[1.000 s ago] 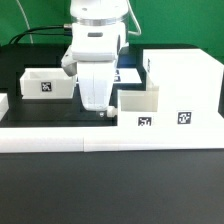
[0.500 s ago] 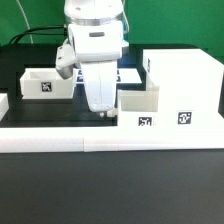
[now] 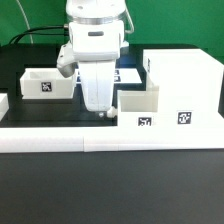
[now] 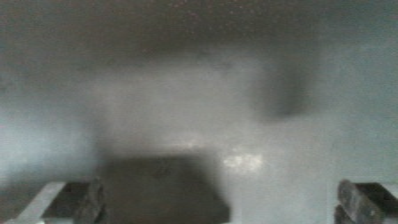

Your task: Assemble drawer

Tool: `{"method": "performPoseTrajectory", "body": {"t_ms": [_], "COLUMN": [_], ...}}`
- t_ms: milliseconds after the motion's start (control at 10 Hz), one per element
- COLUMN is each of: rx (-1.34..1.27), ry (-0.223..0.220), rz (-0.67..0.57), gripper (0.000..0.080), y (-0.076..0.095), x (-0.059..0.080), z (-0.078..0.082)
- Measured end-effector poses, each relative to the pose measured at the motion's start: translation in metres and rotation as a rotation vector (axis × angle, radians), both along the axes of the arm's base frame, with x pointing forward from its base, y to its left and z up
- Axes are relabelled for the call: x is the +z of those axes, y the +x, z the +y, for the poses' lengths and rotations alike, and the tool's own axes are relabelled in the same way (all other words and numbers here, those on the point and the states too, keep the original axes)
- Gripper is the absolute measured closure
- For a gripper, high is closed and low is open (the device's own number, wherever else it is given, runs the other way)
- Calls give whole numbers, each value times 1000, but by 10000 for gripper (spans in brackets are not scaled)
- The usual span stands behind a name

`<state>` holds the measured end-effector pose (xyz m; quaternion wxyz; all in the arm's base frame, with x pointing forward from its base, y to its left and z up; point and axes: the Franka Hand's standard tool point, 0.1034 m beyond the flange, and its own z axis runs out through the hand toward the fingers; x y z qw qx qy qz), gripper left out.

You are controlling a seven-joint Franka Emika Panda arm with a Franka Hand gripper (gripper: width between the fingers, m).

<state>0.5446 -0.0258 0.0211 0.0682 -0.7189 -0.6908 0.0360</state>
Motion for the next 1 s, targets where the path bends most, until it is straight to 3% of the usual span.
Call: {"method": "performPoseTrajectory", "body": {"t_ms": [400, 1000], "rx": [21, 23], "ry": [2, 2], "rz": [-24, -13], "gripper": [150, 150], "y": [22, 23], "x": [13, 13], "z": [-7, -5]}}
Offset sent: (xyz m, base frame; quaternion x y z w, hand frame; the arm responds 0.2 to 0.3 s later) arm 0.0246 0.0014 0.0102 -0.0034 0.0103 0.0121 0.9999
